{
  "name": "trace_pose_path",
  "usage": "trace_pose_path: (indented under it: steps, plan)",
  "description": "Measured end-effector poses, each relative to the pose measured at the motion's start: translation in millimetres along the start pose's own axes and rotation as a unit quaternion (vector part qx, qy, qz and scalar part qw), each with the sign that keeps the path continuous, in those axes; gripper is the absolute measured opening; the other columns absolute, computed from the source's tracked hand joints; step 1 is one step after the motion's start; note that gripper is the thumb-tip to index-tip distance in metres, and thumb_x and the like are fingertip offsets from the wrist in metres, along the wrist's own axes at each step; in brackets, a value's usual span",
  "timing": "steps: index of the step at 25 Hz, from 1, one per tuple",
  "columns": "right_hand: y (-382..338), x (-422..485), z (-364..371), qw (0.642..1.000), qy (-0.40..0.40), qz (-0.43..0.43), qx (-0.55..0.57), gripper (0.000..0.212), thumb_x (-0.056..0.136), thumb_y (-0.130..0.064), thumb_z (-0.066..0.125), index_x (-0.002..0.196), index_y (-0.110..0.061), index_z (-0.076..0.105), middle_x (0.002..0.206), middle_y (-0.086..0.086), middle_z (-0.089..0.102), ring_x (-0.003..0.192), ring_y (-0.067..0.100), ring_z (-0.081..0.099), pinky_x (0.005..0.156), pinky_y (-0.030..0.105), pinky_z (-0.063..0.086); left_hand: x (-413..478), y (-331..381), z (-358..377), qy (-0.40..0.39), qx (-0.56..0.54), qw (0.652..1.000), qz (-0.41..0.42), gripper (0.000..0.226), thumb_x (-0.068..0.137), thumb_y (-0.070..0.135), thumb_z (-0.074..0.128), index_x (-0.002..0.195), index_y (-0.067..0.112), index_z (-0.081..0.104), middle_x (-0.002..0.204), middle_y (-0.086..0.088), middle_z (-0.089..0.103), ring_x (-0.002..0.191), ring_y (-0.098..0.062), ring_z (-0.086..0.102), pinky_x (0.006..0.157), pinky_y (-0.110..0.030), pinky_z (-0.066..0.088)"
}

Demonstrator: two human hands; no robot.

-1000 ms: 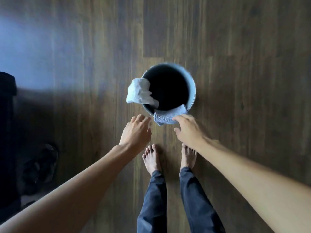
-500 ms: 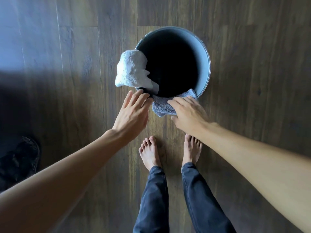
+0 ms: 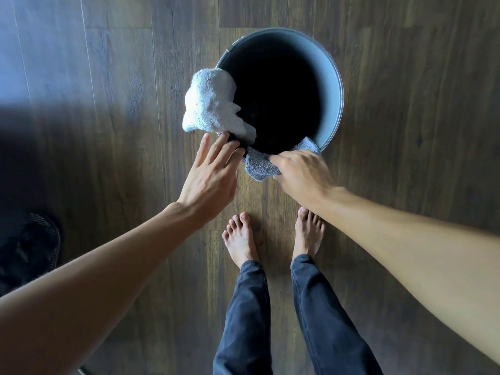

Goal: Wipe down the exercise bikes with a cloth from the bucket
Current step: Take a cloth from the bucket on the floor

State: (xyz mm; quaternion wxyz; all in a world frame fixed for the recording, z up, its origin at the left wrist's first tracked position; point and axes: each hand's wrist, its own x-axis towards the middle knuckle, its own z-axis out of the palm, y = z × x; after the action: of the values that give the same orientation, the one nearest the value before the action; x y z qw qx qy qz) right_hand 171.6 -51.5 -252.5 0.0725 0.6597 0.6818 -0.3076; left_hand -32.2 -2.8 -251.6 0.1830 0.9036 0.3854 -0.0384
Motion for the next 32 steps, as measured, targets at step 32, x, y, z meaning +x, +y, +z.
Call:
trace_pose_path:
  steps: [32]
  plan:
    - [-80.2, -389.5, -385.7, 0.851, 0.226, 0.275, 0.387, 0.043, 0.072, -0.014, 0.067, 0.057, -0.021, 0.027, 0.059, 0.002, 0.028, 0.059, 0.014, 0.024, 0.054, 0.031, 0.016, -78.0, 282.5, -465.4, -0.052, -0.071, 0.996, -0.019, 0.044, 0.091, 0.019, 0.059, 0.134, 0.009, 0.056, 0.134, -0.013, 0.059, 0.129, -0.032, 0.047, 0.109, -0.038, 0.029]
